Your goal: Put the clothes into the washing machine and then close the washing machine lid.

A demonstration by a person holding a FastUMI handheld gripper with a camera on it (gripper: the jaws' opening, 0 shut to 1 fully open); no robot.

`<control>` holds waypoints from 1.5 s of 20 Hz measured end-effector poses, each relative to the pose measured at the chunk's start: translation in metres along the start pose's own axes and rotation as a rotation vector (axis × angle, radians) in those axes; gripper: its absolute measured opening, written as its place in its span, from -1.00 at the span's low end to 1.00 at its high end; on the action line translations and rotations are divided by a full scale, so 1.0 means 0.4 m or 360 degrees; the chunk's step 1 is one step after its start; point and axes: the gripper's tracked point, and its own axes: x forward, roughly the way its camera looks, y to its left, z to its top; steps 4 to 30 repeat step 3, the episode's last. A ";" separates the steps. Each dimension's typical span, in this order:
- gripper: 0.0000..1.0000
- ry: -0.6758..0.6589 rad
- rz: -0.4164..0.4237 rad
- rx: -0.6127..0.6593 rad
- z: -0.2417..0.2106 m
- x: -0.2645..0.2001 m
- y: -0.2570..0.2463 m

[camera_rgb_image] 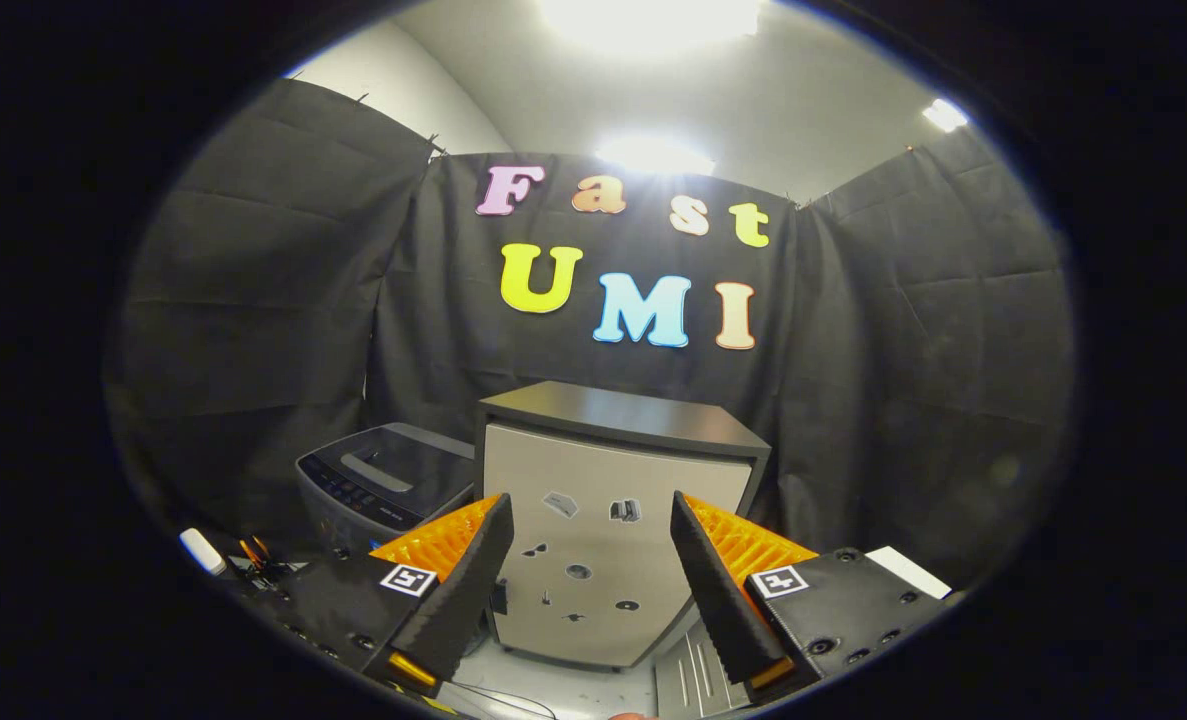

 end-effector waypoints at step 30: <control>0.96 -0.0017 -0.0025 0.0005 0.003 -0.003 -0.015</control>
